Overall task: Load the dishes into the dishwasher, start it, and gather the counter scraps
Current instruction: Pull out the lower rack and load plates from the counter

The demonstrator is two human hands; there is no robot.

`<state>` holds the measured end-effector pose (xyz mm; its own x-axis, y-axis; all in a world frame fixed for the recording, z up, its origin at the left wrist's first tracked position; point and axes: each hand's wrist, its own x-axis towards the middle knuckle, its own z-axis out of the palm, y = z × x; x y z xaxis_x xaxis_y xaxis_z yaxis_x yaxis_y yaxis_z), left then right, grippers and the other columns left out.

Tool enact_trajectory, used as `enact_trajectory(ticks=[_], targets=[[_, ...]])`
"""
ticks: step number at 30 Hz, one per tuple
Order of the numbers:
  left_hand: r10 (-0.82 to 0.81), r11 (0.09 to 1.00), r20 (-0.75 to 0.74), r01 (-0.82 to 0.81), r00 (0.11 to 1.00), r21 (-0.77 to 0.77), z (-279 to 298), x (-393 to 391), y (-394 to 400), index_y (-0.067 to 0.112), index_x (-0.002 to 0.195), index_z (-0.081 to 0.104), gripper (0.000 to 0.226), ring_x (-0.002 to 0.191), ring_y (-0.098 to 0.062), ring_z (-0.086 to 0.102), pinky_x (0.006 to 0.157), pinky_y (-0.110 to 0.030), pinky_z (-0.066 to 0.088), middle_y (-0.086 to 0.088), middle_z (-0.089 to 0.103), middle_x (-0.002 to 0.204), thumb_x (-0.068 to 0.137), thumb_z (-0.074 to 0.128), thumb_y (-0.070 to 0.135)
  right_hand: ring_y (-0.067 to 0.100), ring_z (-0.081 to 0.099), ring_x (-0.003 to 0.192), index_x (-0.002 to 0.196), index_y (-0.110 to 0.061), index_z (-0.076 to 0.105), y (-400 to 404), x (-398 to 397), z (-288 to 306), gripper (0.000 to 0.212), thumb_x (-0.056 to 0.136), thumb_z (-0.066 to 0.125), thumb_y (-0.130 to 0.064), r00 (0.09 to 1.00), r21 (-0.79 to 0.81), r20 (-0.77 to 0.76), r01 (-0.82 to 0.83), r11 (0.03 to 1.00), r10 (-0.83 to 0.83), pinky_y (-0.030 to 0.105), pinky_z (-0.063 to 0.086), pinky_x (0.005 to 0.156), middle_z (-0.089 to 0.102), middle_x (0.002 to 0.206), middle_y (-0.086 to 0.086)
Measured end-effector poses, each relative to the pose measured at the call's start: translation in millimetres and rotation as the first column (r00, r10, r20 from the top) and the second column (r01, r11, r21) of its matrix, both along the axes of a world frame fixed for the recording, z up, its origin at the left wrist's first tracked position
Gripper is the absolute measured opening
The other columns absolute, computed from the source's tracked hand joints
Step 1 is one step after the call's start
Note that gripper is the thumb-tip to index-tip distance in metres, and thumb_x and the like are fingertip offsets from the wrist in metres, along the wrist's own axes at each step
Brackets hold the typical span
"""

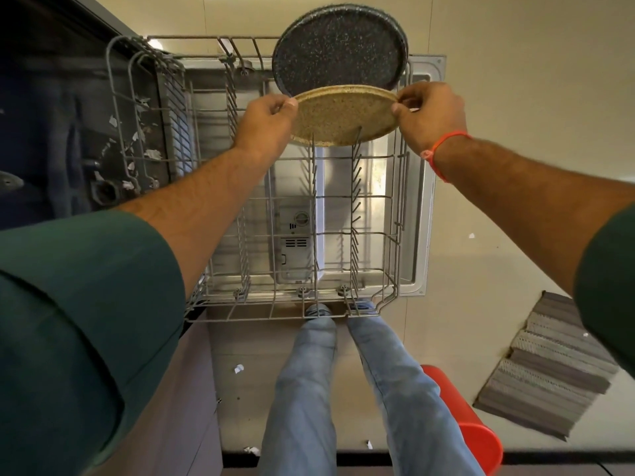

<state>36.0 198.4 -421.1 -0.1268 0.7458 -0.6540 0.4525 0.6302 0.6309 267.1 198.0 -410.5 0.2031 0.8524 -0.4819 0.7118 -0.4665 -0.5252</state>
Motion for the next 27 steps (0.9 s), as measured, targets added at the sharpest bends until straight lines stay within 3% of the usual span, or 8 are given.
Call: enact_trajectory(ticks=[4,9,12,16,19,23,27], targets=[[0.052,0.999,0.075,-0.053,0.996,0.009,20,4,-7,0.018,0.153,0.04,0.048,0.139,-0.016,0.043,0.114,-0.028,0.034,-0.003,0.045,0.154,0.107,0.045,0.033,0.014,0.052,0.126,0.149,-0.018,0.044,-10,-6,13,0.054,0.098,0.061,-0.025,0.997,-0.033,-0.069,-0.026,0.999,0.024,0.019,0.036,0.098,0.055,0.144,0.003],[0.142,0.986,0.137,-0.151,0.98,0.063,55,12,-37,0.026,0.158,0.029,0.054,0.143,-0.014,0.038,0.114,-0.033,0.034,-0.001,0.033,0.162,0.107,0.044,0.035,0.023,0.039,0.141,0.158,-0.022,0.025,-31,-13,32,0.07,0.097,0.061,-0.026,0.99,0.031,-0.134,0.041,0.999,-0.036,0.017,0.024,0.1,0.041,0.155,0.006],[0.222,0.97,0.189,-0.237,0.957,0.059,82,22,-63,0.029,0.158,0.029,0.053,0.133,-0.004,0.037,0.106,-0.026,0.033,0.003,0.034,0.161,0.107,0.043,0.038,0.021,0.038,0.141,0.159,-0.023,0.024,-49,-24,51,0.071,0.098,0.06,-0.03,0.98,0.046,-0.184,0.079,0.996,-0.069,0.019,0.025,0.105,0.04,0.155,0.004],[0.311,0.942,0.264,-0.333,0.913,0.044,130,37,-100,0.026,0.158,0.03,0.054,0.14,-0.005,0.034,0.106,-0.021,0.031,0.006,0.033,0.162,0.107,0.044,0.037,0.019,0.04,0.141,0.158,-0.031,0.025,-75,-46,92,0.068,0.098,0.056,-0.04,0.952,0.04,-0.282,0.133,0.99,-0.116,0.031,0.032,0.114,0.039,0.157,-0.002],[0.371,0.916,0.323,-0.4,0.871,0.027,170,44,-130,0.025,0.157,0.032,0.053,0.134,0.003,0.033,0.101,-0.012,0.031,0.009,0.033,0.161,0.107,0.044,0.036,0.017,0.039,0.142,0.157,-0.036,0.024,-97,-63,134,0.065,0.1,0.054,-0.045,0.915,0.04,-0.375,0.177,0.983,-0.149,0.036,0.034,0.116,0.038,0.158,-0.004],[0.38,0.911,0.371,-0.413,0.848,0.012,219,44,-165,0.03,0.156,0.035,0.052,0.135,0.005,0.033,0.113,-0.024,0.029,0.014,0.033,0.16,0.106,0.044,0.043,0.007,0.03,0.144,0.158,-0.036,0.023,-130,-77,191,0.065,0.101,0.054,-0.043,0.86,0.015,-0.469,0.234,0.972,-0.2,0.027,0.027,0.115,0.031,0.161,-0.009],[0.389,0.9,0.408,-0.434,0.826,0.022,274,39,-192,0.032,0.154,0.038,0.051,0.133,0.005,0.037,0.107,-0.019,0.031,0.014,0.036,0.159,0.105,0.045,0.043,-0.004,0.029,0.135,0.157,-0.035,0.026,-162,-83,243,0.064,0.101,0.055,-0.043,0.801,-0.018,-0.546,0.28,0.96,-0.244,0.028,0.026,0.117,0.031,0.16,-0.014]])
